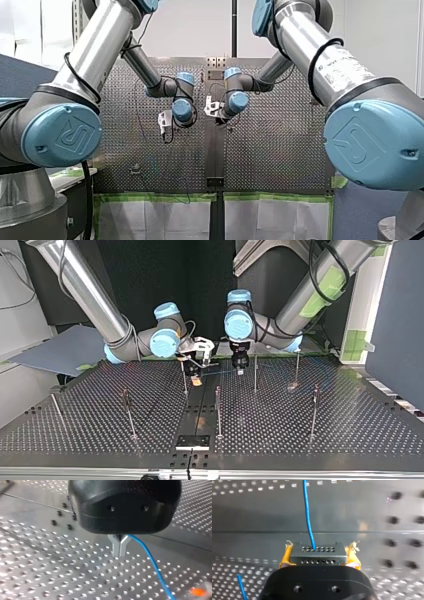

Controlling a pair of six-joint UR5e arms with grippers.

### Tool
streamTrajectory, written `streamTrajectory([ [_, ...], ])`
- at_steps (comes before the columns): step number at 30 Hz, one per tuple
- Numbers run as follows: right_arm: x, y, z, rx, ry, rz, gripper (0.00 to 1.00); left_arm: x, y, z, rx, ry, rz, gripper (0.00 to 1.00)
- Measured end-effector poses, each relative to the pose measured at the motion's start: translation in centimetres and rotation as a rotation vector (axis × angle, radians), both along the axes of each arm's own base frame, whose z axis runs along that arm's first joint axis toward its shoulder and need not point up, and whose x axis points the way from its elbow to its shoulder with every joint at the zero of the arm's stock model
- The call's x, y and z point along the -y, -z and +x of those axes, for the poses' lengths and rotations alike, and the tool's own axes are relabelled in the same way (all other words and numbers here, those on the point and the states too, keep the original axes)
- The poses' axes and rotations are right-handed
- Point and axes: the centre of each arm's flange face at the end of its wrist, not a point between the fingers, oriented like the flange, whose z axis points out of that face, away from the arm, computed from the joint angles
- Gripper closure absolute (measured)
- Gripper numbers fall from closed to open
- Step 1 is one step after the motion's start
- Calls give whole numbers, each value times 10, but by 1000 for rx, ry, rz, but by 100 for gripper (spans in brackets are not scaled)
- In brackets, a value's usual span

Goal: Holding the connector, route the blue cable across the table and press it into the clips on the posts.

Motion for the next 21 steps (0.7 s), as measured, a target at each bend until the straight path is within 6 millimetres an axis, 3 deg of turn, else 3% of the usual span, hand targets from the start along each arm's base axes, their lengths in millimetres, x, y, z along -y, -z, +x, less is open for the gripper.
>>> streamTrajectory([
  [11, -14, -58, -14, 9, 4, -8, 100, -2, -51, -16, 42, -11, -3, 100],
  [21, -28, -93, -31, 29, 16, -11, 100, -5, -93, -31, 75, -5, -6, 100],
])
